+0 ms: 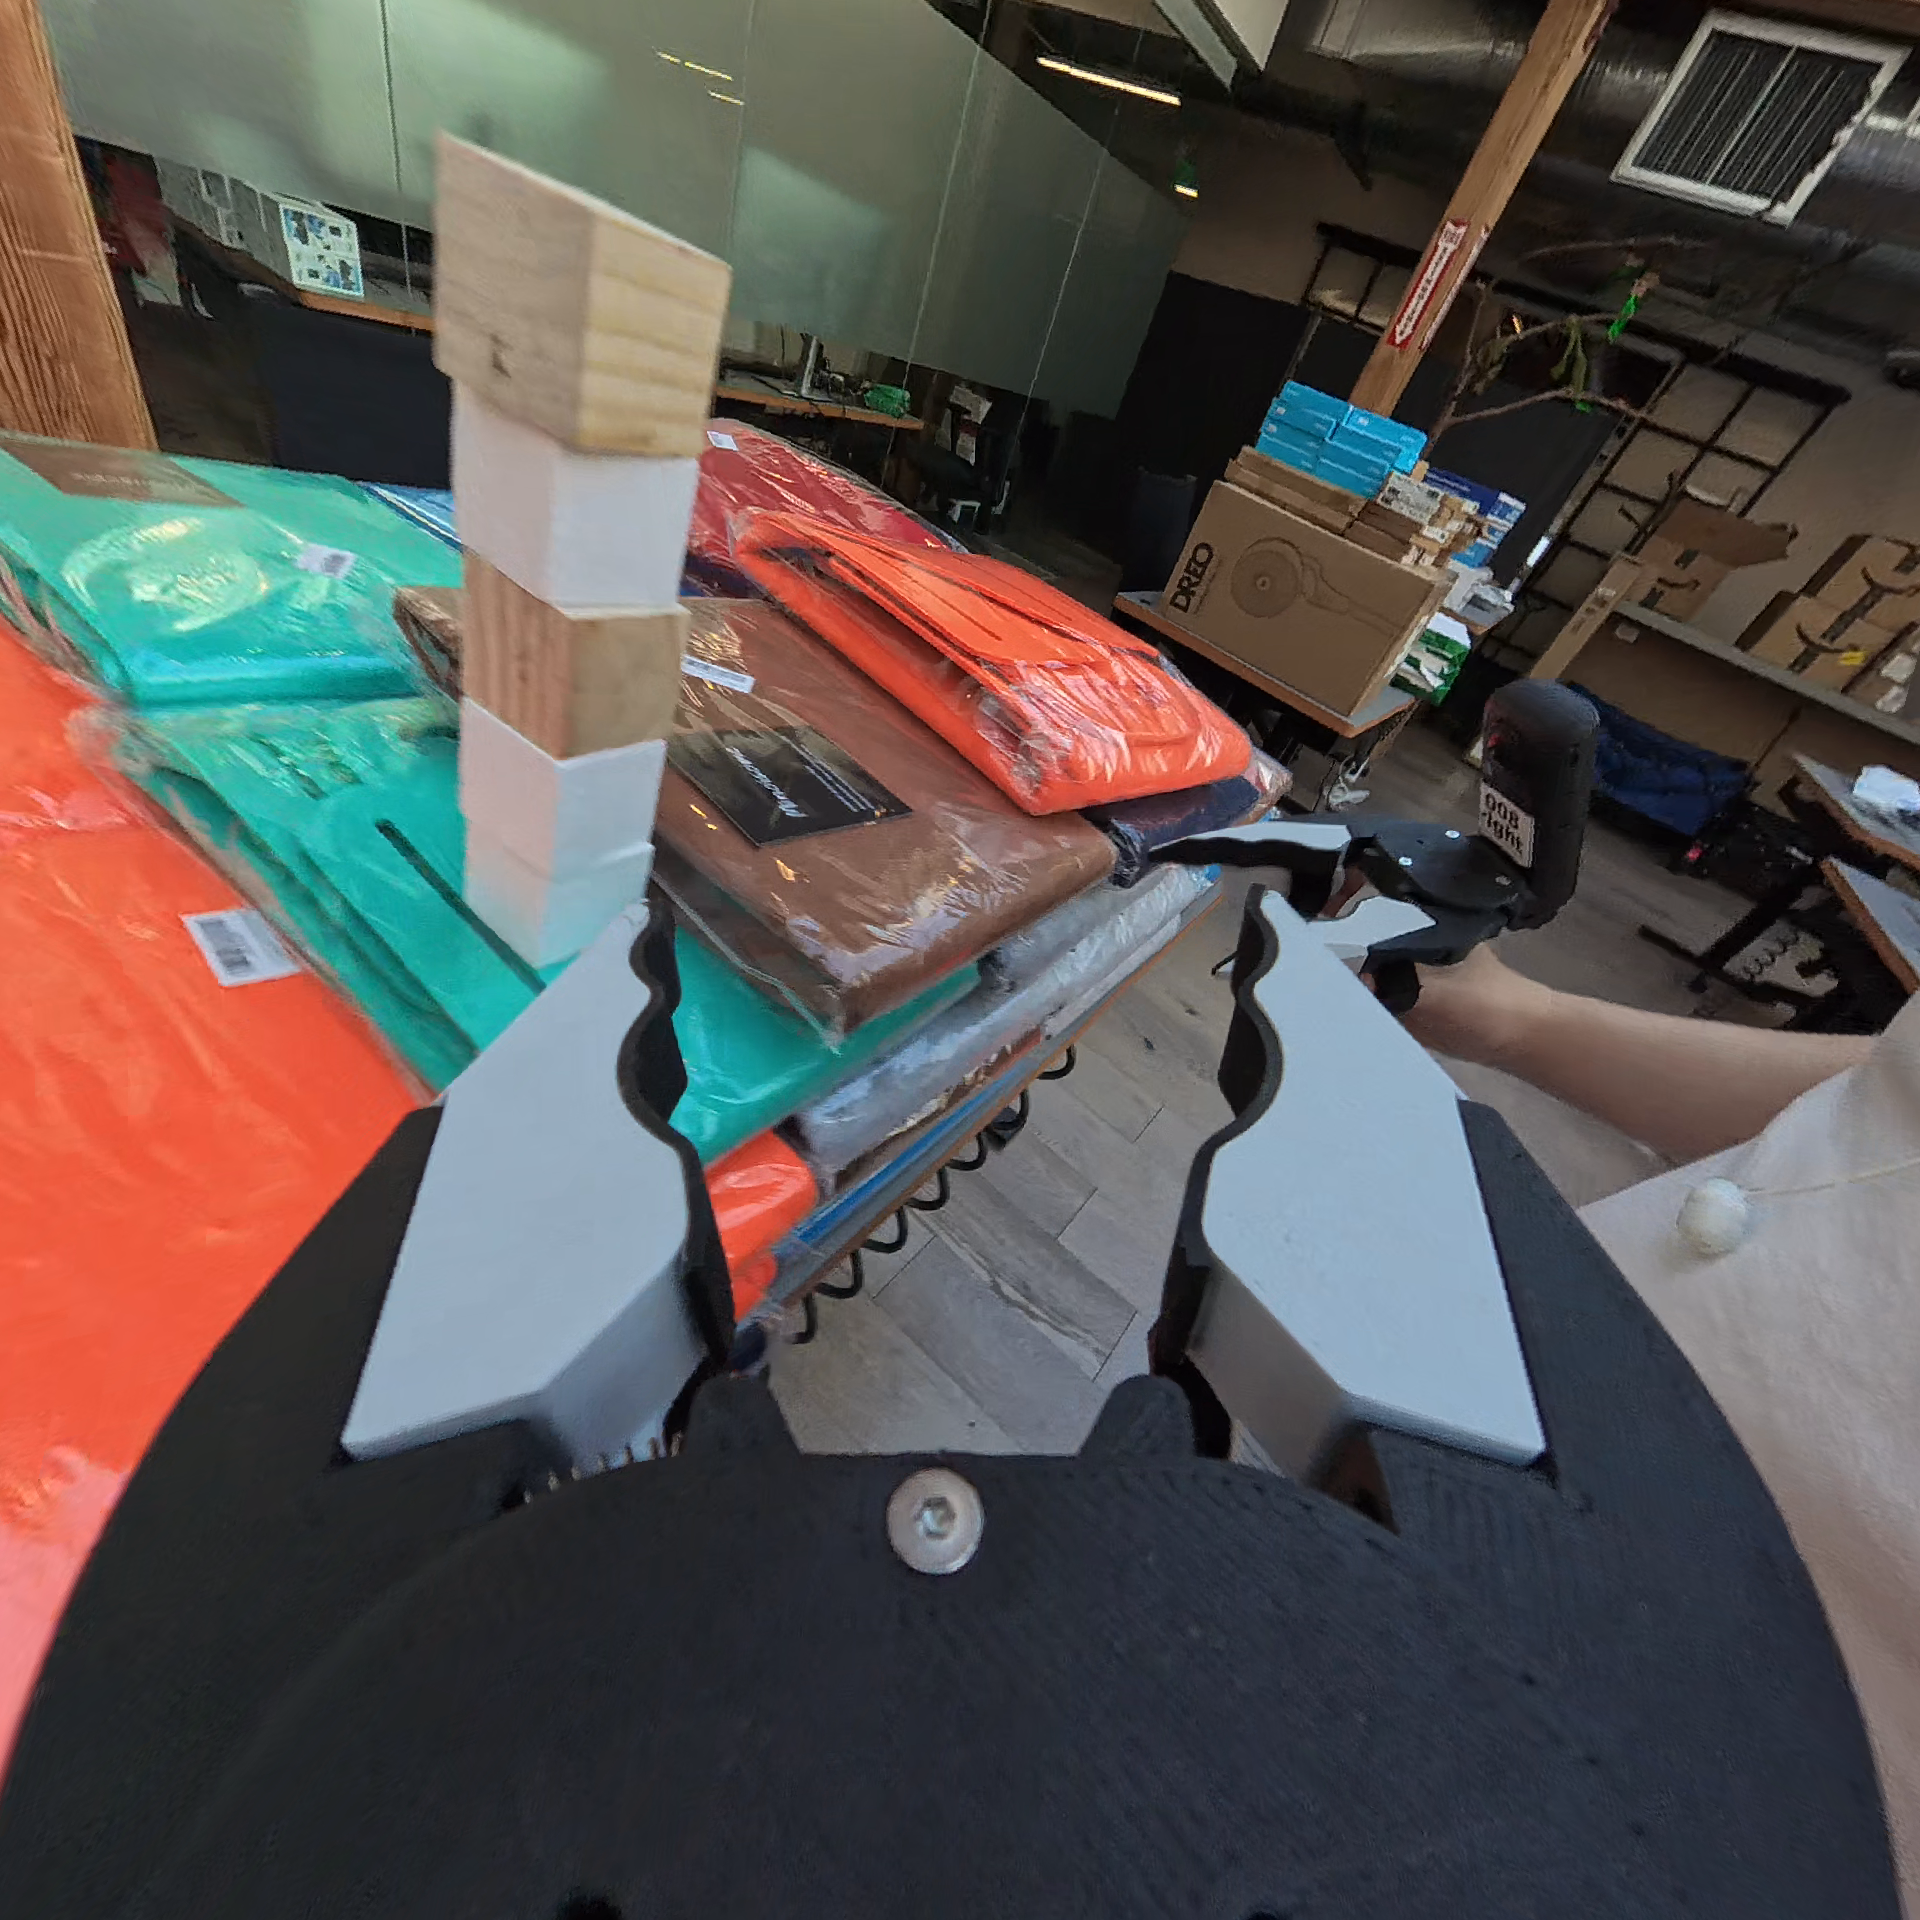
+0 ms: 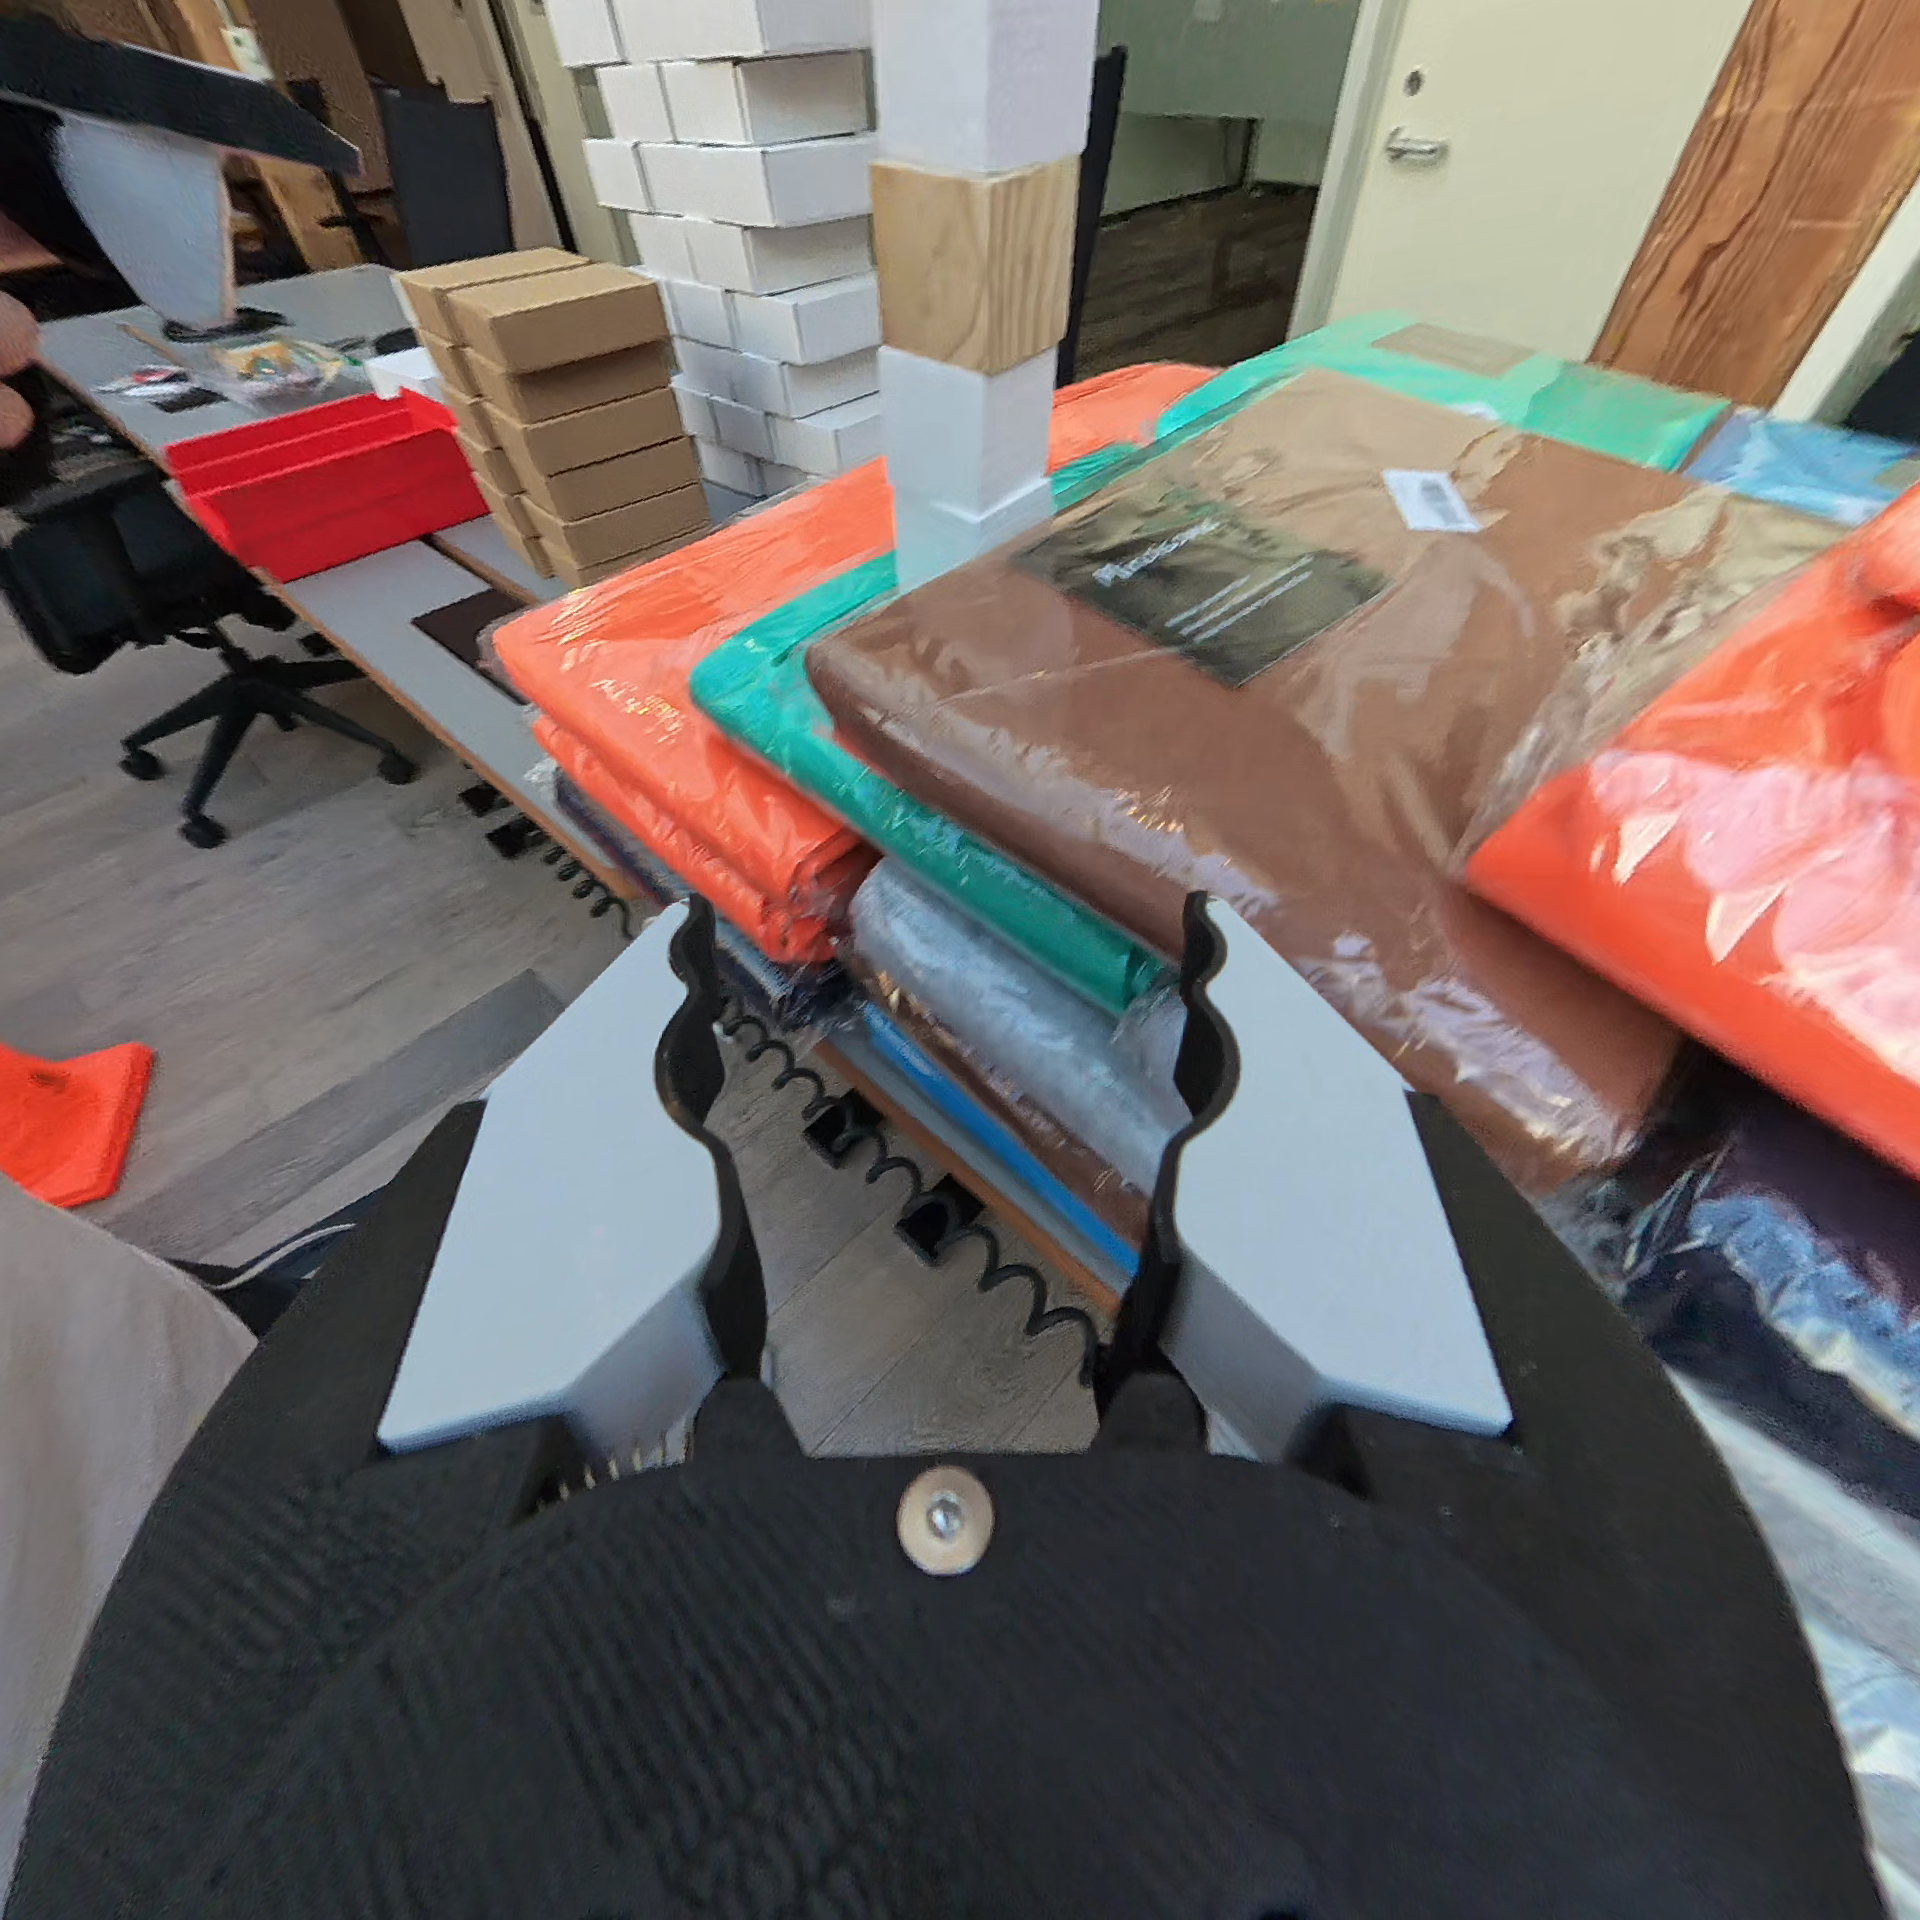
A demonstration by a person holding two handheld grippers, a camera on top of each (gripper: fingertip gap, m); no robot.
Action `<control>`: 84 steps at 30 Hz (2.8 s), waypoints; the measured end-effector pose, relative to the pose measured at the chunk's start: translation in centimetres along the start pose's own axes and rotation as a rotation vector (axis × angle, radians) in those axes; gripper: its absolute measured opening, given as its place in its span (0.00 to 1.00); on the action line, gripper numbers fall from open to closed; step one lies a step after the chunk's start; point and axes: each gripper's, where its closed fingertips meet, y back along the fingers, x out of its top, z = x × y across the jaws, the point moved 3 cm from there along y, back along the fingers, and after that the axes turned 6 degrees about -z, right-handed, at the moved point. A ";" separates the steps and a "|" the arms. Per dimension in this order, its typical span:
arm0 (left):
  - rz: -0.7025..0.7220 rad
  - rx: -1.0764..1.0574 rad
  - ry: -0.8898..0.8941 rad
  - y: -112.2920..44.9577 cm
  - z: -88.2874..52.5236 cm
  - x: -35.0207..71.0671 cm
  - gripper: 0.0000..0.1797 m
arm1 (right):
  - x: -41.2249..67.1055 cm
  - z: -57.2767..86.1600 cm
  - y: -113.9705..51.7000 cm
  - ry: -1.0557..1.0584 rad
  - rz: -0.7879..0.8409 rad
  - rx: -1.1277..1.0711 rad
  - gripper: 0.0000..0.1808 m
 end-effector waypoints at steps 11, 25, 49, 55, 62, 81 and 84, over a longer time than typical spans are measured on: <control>0.145 0.077 0.121 -3.8 14.2 -5.4 0.47 | 8.3 -0.3 3.7 0.307 -0.202 0.414 0.43; 0.191 0.276 -0.021 -1.2 12.9 -6.1 0.46 | 29.4 -0.5 -17.9 0.857 -0.731 0.457 0.40; 0.082 0.307 -0.170 -3.7 12.3 -0.7 0.48 | 29.6 -1.0 -19.0 0.926 -0.694 0.501 0.31; -0.042 0.200 -0.240 -4.4 5.4 6.5 0.44 | 26.7 3.3 -12.2 0.870 -0.685 0.358 0.31; -0.423 0.136 -0.536 -9.0 -6.0 11.7 0.35 | 12.1 10.4 -13.4 0.616 -0.766 0.302 0.31; -1.087 -0.028 -0.879 -17.2 -11.3 9.3 0.31 | 7.7 10.7 7.6 0.197 -0.374 0.162 0.45; -0.994 -0.001 -0.902 -17.7 -10.0 11.8 0.30 | 6.0 11.6 13.4 0.084 -0.345 0.067 0.44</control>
